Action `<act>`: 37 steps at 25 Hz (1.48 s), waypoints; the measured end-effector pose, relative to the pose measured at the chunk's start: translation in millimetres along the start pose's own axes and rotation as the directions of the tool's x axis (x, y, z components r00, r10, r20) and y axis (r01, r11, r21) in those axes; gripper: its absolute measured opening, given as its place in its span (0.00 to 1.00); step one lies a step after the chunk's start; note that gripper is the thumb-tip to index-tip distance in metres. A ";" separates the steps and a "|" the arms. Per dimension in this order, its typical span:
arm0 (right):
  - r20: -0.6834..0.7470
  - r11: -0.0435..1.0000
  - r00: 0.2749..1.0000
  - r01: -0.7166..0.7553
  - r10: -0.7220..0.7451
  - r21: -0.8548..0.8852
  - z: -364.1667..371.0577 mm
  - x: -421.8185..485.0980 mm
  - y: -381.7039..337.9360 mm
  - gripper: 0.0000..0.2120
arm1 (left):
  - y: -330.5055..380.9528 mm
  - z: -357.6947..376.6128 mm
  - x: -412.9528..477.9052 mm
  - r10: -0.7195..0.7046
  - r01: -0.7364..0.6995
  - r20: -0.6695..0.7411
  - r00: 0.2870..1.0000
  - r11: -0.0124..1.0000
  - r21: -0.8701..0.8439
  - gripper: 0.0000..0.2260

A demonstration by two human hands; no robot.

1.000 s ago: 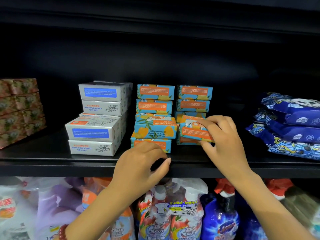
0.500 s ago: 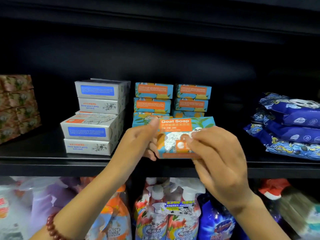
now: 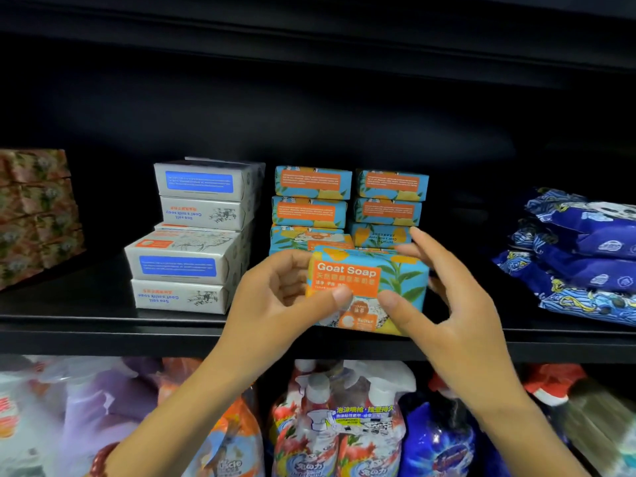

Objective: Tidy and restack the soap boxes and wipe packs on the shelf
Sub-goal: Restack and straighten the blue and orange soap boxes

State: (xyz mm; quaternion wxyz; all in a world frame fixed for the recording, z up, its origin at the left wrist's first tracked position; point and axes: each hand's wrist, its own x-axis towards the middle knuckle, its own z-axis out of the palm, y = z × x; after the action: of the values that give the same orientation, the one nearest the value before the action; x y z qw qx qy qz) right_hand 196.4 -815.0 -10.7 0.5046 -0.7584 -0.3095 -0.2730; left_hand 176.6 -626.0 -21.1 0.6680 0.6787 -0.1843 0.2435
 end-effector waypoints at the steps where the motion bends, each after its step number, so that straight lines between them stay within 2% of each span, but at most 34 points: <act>1: 0.065 0.988 0.996 -0.076 0.068 0.133 -2.5 1.9 -1.3 0.29 | 1.1 2.2 0.3 0.034 -0.034 0.011 0.999 0.999 -0.024 0.17; 2: 0.112 0.967 0.990 -0.105 0.081 0.230 -5.6 3.5 -1.8 0.27 | 1.9 4.0 1.0 0.070 -0.069 0.025 0.997 0.997 -0.047 0.16; 4: 0.141 0.955 0.989 -0.083 0.044 0.285 -11.3 6.6 -3.2 0.23 | 3.2 7.4 2.3 0.127 -0.123 0.046 0.991 0.989 -0.078 0.17; 7: 0.081 0.985 0.996 0.006 -0.020 0.171 -12.2 6.6 -5.7 0.20 | 6.0 8.1 2.9 0.140 -0.134 0.059 0.988 0.985 -0.106 0.17; 9: 0.009 0.987 0.987 0.160 -0.161 0.032 -8.7 4.3 -5.8 0.18 | 9.7 7.3 3.6 0.135 -0.126 0.098 0.986 0.988 -0.087 0.18; 10: -0.008 0.955 0.956 0.292 -0.293 -0.054 -6.8 2.3 -4.8 0.17 | 12.0 6.4 4.0 0.114 -0.106 0.116 0.987 0.992 -0.071 0.21; 12: 0.005 0.837 0.850 0.520 -0.526 -0.171 -3.8 -0.9 -1.3 0.13 | 15.5 3.5 5.5 0.053 -0.042 0.152 0.987 0.996 -0.074 0.27; 14: 0.009 0.782 0.799 0.591 -0.602 -0.198 -3.0 -2.7 1.5 0.12 | 16.7 1.5 5.5 0.024 -0.011 0.196 0.980 0.998 -0.065 0.31; 16: 0.000 0.784 0.805 0.578 -0.594 -0.227 -3.5 -2.9 4.1 0.15 | 15.5 0.9 2.8 0.044 -0.040 0.186 0.982 0.999 -0.026 0.30; 17: -0.011 0.806 0.831 0.536 -0.556 -0.249 -3.4 -2.8 5.1 0.17 | 14.2 0.7 0.9 0.068 -0.071 0.156 0.985 0.997 0.013 0.29; 20: -0.003 0.948 0.966 0.251 -0.257 -0.195 -3.3 -3.9 6.5 0.34 | 13.1 1.2 -3.8 0.180 -0.194 0.105 0.978 0.970 0.147 0.30; 22: 0.108 0.992 0.992 0.077 -0.067 -0.095 -4.0 -6.6 5.7 0.42 | 12.8 0.7 -4.6 0.278 -0.302 0.126 0.952 0.919 0.252 0.30; 24: 0.187 1.000 0.982 -0.023 0.022 0.004 -5.7 -8.7 4.6 0.42 | 12.7 1.4 -3.4 0.368 -0.402 0.163 0.916 0.848 0.344 0.28; 27: 0.157 0.985 0.986 -0.076 0.052 0.153 -8.8 -6.6 3.3 0.31 | 10.0 5.3 -2.5 0.462 -0.515 0.227 0.857 0.766 0.384 0.23; 29: 0.119 0.985 0.993 -0.043 0.023 0.165 -9.1 -5.5 2.3 0.27 | 7.3 6.5 -2.3 0.493 -0.557 0.259 0.831 0.727 0.401 0.22; 31: 0.020 0.991 0.998 0.048 -0.051 0.123 -8.4 -6.9 1.7 0.23 | 6.5 4.3 -2.7 0.459 -0.522 0.248 0.853 0.761 0.386 0.26; 34: -0.123 0.942 0.936 0.318 -0.329 -0.103 -6.4 -8.9 4.8 0.21 | 11.9 1.2 -8.0 0.265 -0.310 0.198 0.944 0.918 0.248 0.34; 37: -0.160 0.872 0.859 0.463 -0.485 -0.157 -0.8 -10.0 9.0 0.19 | 15.8 3.0 -13.1 0.137 -0.153 0.156 0.978 0.984 0.090 0.28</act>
State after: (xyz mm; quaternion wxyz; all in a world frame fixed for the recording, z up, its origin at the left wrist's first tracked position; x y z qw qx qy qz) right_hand 196.4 -820.3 -23.0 0.4058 -0.6556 -0.4199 -0.4788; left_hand 157.2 -630.5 -15.7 0.5973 0.7128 -0.2702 0.2491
